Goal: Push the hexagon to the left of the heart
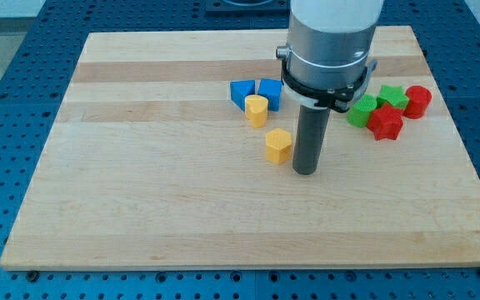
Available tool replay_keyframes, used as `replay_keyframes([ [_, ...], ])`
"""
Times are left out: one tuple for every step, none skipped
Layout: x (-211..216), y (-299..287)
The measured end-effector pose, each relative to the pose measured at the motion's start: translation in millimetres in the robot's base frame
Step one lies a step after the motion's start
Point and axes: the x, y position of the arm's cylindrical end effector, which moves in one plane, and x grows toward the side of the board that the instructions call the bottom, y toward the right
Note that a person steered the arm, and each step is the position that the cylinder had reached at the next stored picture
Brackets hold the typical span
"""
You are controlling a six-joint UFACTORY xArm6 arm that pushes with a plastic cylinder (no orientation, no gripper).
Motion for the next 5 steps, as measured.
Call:
replay_keyframes([
  [-4.0, 0.0],
  [-6.3, -3.2],
  [-9.8, -12.5],
  [-14.3, -27.3],
  [-15.8, -40.0],
])
